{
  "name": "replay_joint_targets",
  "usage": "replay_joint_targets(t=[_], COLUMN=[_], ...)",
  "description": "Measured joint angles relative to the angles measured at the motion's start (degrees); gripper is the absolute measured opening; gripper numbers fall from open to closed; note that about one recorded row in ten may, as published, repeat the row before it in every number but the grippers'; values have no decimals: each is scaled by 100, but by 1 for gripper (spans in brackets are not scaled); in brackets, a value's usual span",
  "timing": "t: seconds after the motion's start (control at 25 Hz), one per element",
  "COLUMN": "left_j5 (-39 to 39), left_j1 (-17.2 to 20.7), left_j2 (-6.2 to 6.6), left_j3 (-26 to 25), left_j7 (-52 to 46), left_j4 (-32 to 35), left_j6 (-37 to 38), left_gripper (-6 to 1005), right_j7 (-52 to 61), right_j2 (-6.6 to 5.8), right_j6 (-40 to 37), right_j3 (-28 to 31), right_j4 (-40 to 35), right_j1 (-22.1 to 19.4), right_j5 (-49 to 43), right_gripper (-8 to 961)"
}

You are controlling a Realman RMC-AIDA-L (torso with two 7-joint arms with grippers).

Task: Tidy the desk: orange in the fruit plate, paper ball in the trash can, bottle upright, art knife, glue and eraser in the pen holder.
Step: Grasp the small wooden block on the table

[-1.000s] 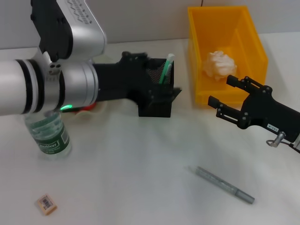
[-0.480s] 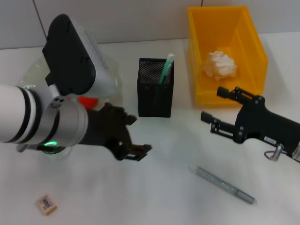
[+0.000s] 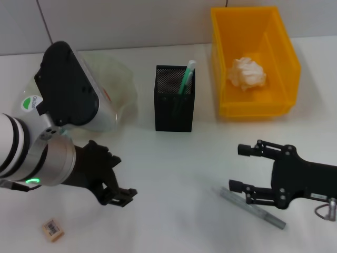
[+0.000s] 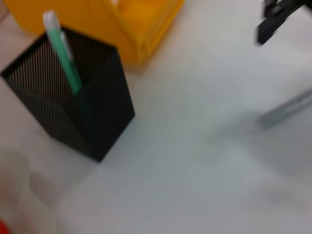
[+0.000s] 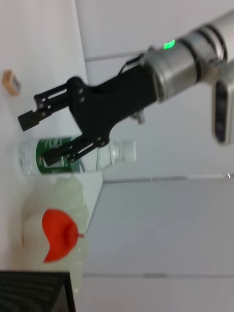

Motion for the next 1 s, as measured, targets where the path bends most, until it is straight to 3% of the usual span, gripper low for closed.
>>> replay_joint_targets(t=[0.12, 0.24, 0.68, 1.0], left_j5=[247, 537, 1182, 1227], left_j1=[16, 54, 17, -272], left_j2=[-2, -4, -11, -10], left_j3=[114, 255, 443, 383], left_j7=[-89, -140, -481, -734], left_j4=[178, 320, 351, 288], left_j6=[265, 431, 1159, 1810], left_gripper=[718, 718, 716, 715], right_j7=[475, 617, 647, 625], right_j2=[17, 35, 43, 53], right_j6=[-209, -229, -233, -230], right_j3=[0, 0, -34, -57], right_j4=[-667, -838, -795, -750], right_j1=[-201, -242, -194, -154], right_j5=[-258, -347, -358, -362], right_gripper=[766, 766, 766, 766])
